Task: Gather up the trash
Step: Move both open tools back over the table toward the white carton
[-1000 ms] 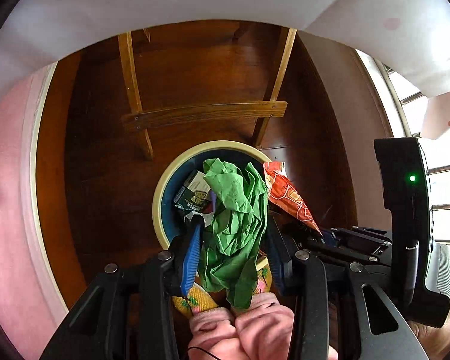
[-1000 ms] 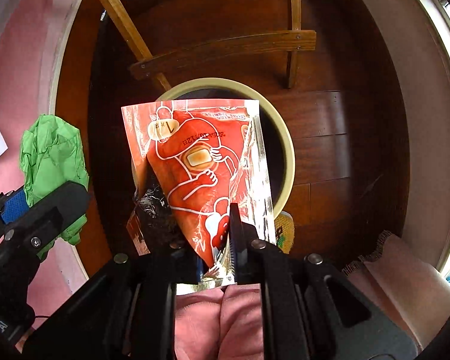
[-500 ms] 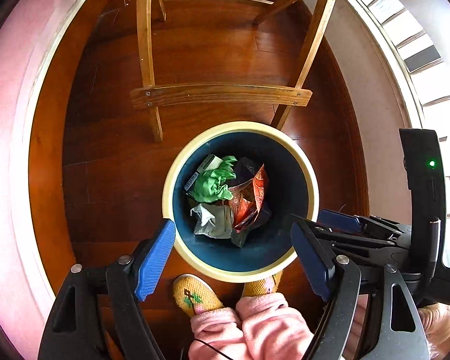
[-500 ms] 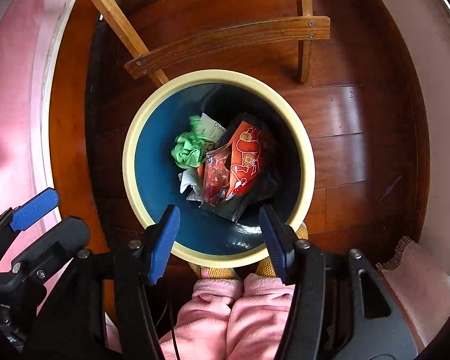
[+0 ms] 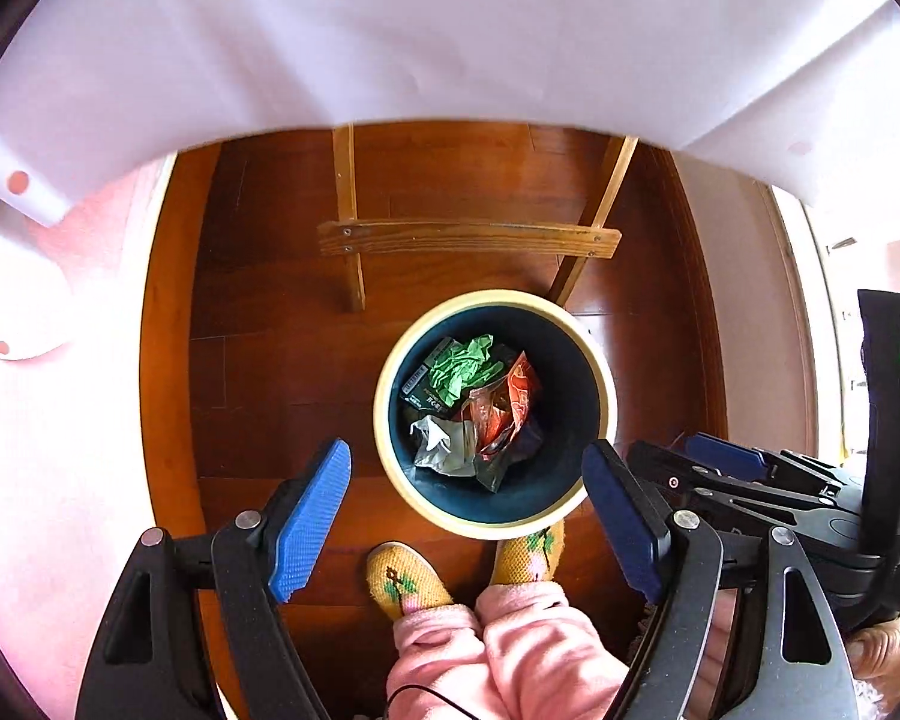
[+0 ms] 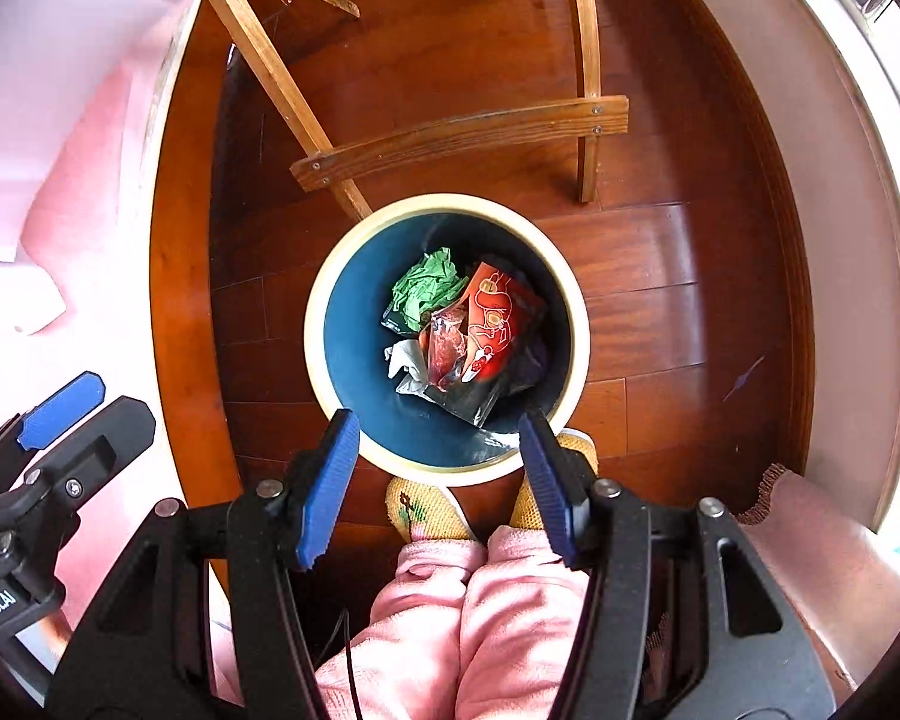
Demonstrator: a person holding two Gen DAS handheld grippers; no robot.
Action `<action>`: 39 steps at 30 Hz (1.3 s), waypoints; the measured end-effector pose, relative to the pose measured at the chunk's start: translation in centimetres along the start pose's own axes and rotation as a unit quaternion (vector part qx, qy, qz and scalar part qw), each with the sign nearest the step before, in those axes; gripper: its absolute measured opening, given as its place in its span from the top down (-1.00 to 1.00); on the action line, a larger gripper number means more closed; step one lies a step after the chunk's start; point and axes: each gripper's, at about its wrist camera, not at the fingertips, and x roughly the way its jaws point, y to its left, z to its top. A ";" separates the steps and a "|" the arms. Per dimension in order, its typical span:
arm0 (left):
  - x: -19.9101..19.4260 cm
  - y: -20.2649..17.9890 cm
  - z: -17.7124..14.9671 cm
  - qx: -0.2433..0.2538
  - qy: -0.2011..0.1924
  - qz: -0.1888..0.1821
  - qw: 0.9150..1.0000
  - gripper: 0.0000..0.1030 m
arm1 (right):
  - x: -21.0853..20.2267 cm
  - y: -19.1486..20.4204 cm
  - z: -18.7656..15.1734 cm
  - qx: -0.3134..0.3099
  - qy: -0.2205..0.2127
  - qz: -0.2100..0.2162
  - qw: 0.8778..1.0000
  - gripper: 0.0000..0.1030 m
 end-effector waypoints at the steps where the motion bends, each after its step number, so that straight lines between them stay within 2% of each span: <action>1: -1.3 -0.1 0.1 -0.001 -0.005 0.001 1.000 -0.58 | -1.3 0.3 0.0 -0.002 -0.004 0.000 1.000 -0.01; 13: -21.0 -3.5 1.2 0.020 -0.101 0.011 0.995 -0.67 | -19.7 3.0 -1.1 -0.053 -0.052 0.017 0.997 -0.01; 20: -29.9 -6.7 2.2 0.060 -0.145 0.043 0.987 -0.68 | -28.4 4.2 -0.3 -0.092 -0.103 0.033 0.990 -0.01; 30: -37.3 -10.5 6.8 0.085 -0.185 0.096 0.974 -0.68 | -36.9 6.9 3.9 -0.148 -0.189 0.059 0.969 -0.01; 36: -40.3 -10.0 11.7 0.079 -0.211 0.115 0.968 -0.68 | -41.1 9.4 8.0 -0.180 -0.242 0.065 0.951 -0.01; 39: -41.0 -8.7 15.4 0.075 -0.212 0.119 0.967 -0.68 | -42.5 11.1 11.1 -0.189 -0.263 0.064 0.944 -0.02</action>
